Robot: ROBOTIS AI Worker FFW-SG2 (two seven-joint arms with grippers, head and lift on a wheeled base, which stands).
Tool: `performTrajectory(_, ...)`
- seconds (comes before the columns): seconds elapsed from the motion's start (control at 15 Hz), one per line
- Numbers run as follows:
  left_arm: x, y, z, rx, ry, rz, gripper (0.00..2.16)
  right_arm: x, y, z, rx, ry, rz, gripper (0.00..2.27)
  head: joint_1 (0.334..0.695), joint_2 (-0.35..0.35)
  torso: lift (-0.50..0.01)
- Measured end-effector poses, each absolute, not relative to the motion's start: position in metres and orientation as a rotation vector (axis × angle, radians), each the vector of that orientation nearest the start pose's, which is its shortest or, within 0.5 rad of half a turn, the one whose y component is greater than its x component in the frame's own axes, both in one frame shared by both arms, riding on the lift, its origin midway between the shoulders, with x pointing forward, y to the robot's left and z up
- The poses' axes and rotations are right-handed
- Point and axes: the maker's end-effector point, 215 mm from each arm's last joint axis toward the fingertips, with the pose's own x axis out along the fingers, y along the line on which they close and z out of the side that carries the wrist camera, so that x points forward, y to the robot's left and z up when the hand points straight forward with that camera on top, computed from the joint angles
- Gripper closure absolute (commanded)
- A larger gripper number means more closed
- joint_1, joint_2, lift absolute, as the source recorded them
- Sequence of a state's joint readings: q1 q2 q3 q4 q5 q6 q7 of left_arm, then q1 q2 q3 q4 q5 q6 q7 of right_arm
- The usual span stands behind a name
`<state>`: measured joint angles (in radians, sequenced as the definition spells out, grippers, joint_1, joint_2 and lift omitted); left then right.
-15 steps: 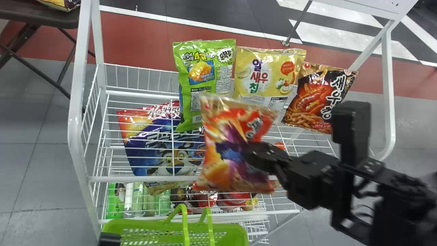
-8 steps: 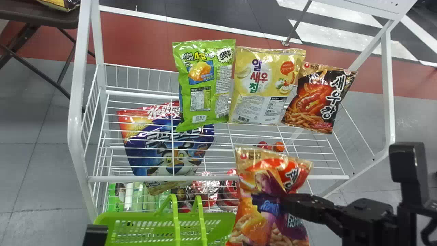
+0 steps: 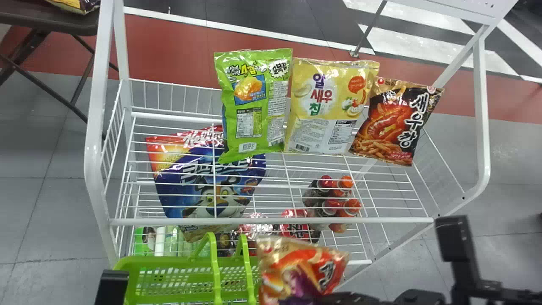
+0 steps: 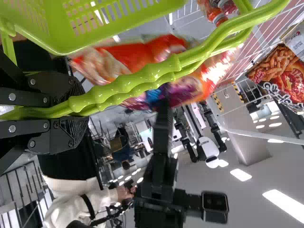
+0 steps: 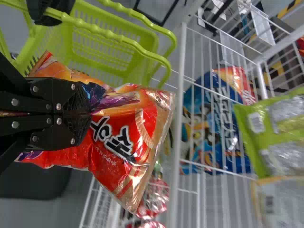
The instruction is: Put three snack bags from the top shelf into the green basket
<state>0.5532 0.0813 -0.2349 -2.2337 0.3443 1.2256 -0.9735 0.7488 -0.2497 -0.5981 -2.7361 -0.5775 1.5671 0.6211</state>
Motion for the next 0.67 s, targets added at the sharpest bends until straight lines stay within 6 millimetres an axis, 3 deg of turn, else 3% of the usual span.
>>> performTrajectory(0.47,0.144,-0.077,-0.386,-0.761,0.990,-1.340,2.14,0.161,-0.200,-0.456,0.389,1.247,0.559,2.24,0.695,-0.350,-0.048)
performTrajectory(0.67,0.140,-0.080,-0.384,-0.759,0.993,-1.346,2.14,0.177,-0.187,-0.479,0.401,1.217,0.583,2.24,0.695,-0.350,-0.048)
